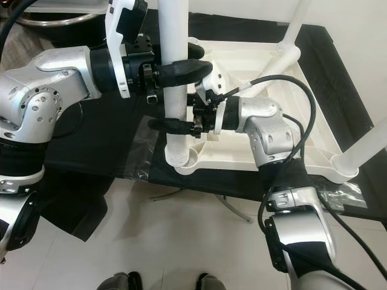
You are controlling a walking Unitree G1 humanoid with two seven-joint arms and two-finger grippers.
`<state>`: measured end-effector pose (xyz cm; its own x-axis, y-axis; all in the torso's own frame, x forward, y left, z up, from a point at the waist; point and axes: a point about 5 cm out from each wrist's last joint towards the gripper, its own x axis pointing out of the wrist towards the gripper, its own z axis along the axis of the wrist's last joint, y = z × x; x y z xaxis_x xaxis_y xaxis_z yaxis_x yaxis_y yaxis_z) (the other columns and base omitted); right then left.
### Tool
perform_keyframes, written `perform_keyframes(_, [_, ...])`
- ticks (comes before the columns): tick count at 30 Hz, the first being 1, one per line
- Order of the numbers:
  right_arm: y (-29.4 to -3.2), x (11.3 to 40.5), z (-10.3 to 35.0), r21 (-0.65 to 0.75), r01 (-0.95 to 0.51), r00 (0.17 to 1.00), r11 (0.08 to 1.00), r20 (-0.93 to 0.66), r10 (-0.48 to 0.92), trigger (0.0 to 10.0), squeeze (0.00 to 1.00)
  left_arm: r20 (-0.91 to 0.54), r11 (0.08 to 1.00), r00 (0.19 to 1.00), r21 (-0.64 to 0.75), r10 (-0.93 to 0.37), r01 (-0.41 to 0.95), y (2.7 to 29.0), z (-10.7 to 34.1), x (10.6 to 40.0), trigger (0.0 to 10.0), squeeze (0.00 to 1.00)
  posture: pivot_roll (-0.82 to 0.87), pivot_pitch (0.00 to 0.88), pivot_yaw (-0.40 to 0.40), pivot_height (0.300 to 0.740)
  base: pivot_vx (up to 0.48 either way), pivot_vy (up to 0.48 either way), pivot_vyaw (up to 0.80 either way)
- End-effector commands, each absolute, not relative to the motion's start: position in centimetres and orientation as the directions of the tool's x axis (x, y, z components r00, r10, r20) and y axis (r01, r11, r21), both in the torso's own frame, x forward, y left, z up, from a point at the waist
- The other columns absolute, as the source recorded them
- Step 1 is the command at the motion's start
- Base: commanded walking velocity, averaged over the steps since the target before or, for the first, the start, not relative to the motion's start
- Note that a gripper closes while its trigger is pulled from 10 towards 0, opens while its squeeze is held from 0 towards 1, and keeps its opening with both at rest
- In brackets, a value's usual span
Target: Building children table
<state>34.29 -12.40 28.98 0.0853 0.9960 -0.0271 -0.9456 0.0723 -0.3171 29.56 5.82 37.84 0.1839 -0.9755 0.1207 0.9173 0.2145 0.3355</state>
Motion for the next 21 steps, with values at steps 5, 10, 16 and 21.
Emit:
perform_keyframes(5, [-11.5, 34.0, 28.8, -0.321, -0.947, 0.016, -0.002, -0.052, 0.999, 0.0, 0.0, 0.103, 0.116, 0.085, 0.34, -0.991, 0.933, 5.1, 37.8, 28.0, 0.0, 0.0, -0.01, 0.19, 0.022, 0.74, 0.0, 0.0, 0.0])
perform_keyframes(10, [-11.7, 33.8, 28.9, -0.309, -0.951, -0.025, -0.035, -0.036, 0.999, 0.0, 0.0, 0.135, 0.084, 0.038, 0.357, -0.99, 0.93, 5.0, 38.4, 27.3, 0.0, 0.0, -0.01, 0.183, 0.024, 0.74, 0.0, 0.0, 0.0])
perform_keyframes(16, [-11.8, 33.6, 29.6, -0.328, -0.945, -0.001, 0.008, 0.027, 1.0, 0.0, 0.0, 0.217, 0.098, 0.021, 0.349, -0.976, 0.932, 6.0, 39.5, 26.5, 10.0, 1.0, -0.01, 0.182, 0.022, 0.74, 0.0, 0.0, 0.0])
perform_keyframes(21, [-12.5, 34.1, 30.2, -0.332, -0.938, 0.078, 0.1, 0.08, 0.994, 0.0, 0.0, 0.27, 0.137, 0.04, 0.349, -0.962, 0.927, 7.9, 40.7, 25.7, 10.0, 1.0, -0.02, 0.189, 0.025, 0.74, 0.0, 0.0, 0.0])
